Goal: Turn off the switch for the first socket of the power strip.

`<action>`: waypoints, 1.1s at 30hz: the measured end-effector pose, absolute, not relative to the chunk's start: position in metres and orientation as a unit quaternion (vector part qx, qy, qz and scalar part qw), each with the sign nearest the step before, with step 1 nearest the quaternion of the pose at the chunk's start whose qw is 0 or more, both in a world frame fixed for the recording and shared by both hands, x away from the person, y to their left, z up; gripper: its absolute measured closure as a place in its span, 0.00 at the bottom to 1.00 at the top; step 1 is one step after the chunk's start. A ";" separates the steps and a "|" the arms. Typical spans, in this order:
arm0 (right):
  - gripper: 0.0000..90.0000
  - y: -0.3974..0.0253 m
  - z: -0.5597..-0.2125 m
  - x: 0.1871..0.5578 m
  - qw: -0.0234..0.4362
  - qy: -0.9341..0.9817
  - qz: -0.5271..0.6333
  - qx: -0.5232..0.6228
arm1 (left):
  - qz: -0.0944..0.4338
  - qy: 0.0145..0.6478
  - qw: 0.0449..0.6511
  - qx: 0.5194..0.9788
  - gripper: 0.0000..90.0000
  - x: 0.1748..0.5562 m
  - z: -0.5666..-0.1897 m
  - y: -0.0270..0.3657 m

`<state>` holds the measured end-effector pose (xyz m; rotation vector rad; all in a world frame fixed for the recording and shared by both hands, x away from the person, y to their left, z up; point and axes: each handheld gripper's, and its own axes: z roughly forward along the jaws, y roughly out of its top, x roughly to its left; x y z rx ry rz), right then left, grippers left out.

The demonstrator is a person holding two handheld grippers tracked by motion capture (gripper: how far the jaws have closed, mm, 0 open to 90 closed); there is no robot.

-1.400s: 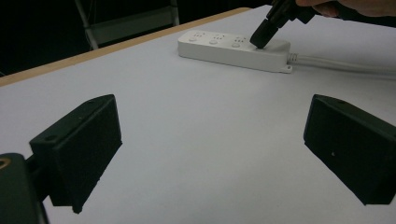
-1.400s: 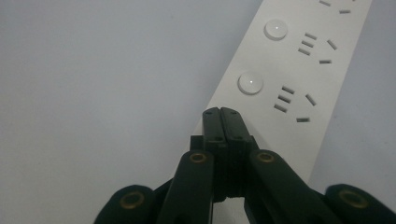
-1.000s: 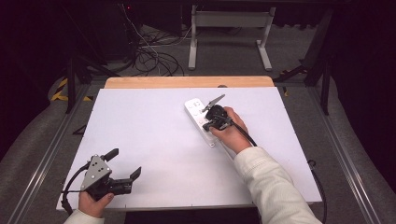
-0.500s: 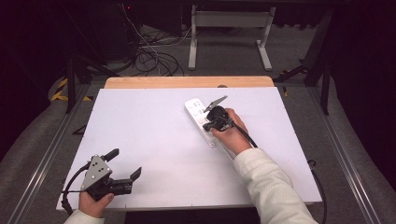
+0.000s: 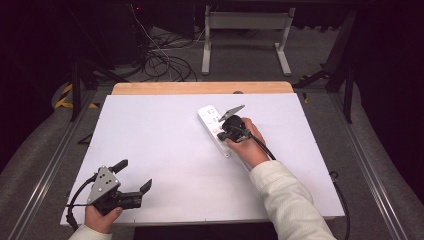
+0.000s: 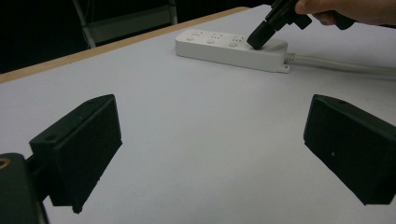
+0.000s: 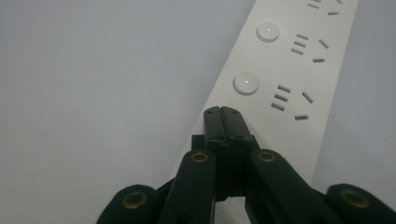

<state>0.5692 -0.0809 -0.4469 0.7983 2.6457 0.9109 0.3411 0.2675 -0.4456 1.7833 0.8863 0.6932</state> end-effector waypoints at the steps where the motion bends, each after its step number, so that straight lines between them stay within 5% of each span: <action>1: 1.00 -0.081 -0.447 0.569 0.116 0.903 0.311 0.271 | 0.286 0.365 0.494 0.735 0.05 0.341 -0.446 0.268; 33: 1.00 -0.079 -0.401 0.543 0.125 0.899 0.337 0.248 | 0.290 0.371 0.494 0.731 0.05 0.342 -0.445 0.268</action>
